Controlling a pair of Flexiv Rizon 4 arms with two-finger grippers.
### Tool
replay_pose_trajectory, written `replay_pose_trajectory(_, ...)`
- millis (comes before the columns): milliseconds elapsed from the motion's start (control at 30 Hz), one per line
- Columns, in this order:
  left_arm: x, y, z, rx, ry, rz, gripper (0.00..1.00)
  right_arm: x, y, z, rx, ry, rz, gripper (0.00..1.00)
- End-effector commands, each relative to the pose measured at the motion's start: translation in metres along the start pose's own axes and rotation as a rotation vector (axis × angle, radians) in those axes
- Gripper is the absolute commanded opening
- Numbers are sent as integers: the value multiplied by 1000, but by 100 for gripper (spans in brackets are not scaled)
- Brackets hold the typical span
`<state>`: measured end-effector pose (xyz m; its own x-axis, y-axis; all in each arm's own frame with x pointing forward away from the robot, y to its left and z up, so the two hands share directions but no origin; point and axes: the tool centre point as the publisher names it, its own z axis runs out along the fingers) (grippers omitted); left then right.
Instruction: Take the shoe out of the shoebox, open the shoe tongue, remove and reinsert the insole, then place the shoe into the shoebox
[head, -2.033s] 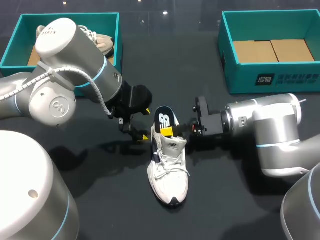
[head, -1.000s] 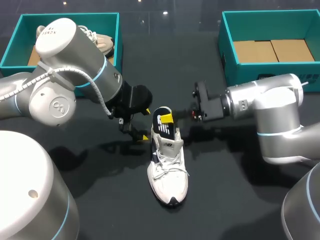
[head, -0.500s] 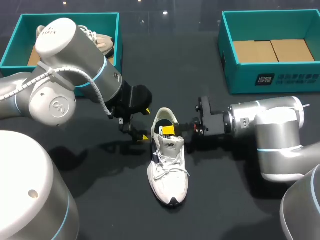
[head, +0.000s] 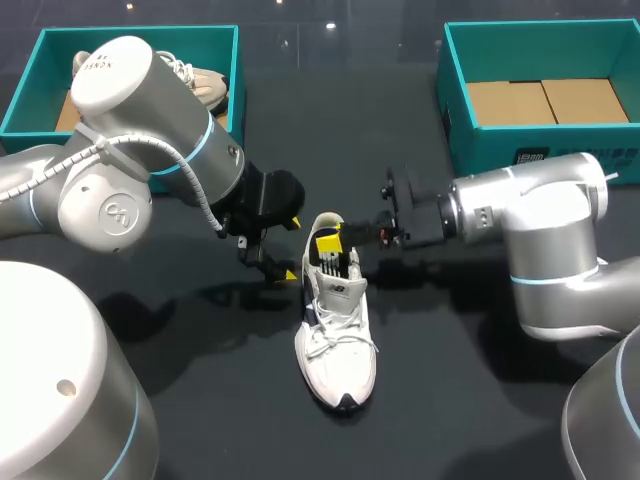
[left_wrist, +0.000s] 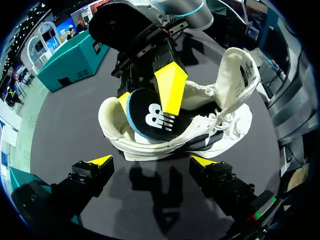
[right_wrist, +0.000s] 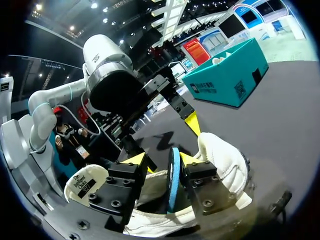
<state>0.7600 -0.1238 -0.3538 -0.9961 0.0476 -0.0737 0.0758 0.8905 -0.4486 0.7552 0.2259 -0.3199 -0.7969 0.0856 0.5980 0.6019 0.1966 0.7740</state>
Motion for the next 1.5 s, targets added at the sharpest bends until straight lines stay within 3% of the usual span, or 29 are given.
replay_pose_trajectory(33, 0, 0, 1, -2, 0, 1, 100, -4, 10, -2, 50, 0, -2, 29)
replay_pose_trajectory(100, 0, 0, 1, -2, 0, 1, 100, -7, 11, -2, 54, 2, 0, 20)
replay_pose_trajectory(167, 0, 0, 1, -2, 0, 1, 100, -10, 10, -1, 55, 9, 8, 0)
replay_pose_trajectory(600, 0, 0, 1, -2, 0, 1, 100, -13, -31, -1, 6, 15, 129, 0)
replay_pose_trajectory(800, 0, 0, 1, -2, 0, 1, 100, -6, -30, -3, -4, -4, 114, 0)
replay_pose_trajectory(867, 0, 0, 1, -2, 0, 1, 100, -3, -24, -3, 9, -18, 96, 38)
replay_pose_trajectory(1000, 0, 0, 1, -2, 0, 1, 100, 3, -13, -3, 42, -34, 58, 62)
replay_pose_trajectory(1133, 0, 1, -2, 5, 5, 5, 100, 7, -4, -3, 76, -49, 31, 66)
replay_pose_trajectory(1233, 0, 3, -7, 14, 11, 17, 100, 10, 1, -5, 99, -67, 20, 78)
replay_pose_trajectory(1500, -2, 9, -19, 25, 3, 21, 100, 22, 8, -19, 133, -141, 0, 77)
